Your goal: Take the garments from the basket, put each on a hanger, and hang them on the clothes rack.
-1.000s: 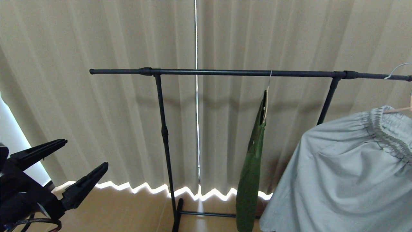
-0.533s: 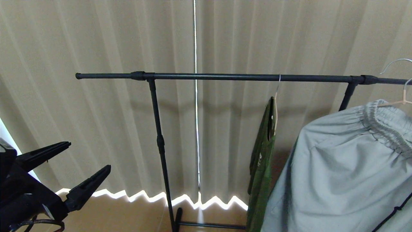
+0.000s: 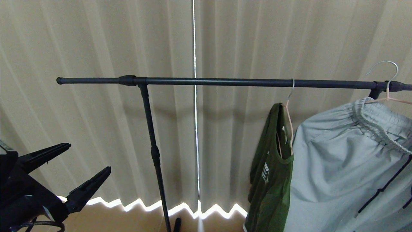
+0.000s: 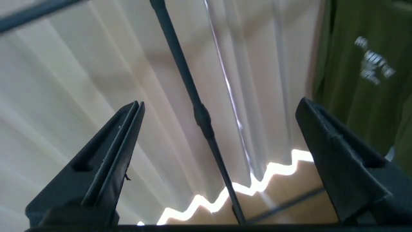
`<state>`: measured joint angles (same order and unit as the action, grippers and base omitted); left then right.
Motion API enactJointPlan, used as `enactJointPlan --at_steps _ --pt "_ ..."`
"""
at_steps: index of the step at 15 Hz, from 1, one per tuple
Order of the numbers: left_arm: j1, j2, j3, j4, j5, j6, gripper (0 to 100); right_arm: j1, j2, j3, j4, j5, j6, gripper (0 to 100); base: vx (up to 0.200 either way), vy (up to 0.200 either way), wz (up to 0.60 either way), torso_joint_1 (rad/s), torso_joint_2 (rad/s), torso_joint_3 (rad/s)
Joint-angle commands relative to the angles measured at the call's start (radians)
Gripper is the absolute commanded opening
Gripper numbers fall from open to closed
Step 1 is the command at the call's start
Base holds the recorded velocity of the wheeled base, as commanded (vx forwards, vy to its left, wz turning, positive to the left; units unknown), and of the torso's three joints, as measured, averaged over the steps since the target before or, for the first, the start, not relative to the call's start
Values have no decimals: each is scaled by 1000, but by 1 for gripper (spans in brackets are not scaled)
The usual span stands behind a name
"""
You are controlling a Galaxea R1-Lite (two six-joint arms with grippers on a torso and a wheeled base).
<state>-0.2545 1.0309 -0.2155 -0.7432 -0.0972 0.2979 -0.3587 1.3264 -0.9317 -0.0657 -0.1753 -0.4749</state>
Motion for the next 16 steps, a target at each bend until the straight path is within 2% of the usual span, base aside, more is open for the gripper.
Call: enactJointPlan --at_steps 1,3,6,9,16 --pt "0 0 1 -1 1 0 100 4 88 -41 0 -15 2 0 0 0 0 0 0 0" --pt "0 -2 1 -1 1 0 100 24 145 -84 0 -47 9 0 0 0 0 0 0 0" --pt "0 -2 1 -1 1 0 100 83 243 -148 -5 -141 38 0 0 0 0 0 0 0" --pt "14 -5 1 -1 1 0 100 138 283 -136 -55 -208 48 0 0 0 0 0 0 0" --pt "14 -5 2 -1 1 0 100 210 260 -58 -60 -208 48 0 0 0 0 0 0 0"
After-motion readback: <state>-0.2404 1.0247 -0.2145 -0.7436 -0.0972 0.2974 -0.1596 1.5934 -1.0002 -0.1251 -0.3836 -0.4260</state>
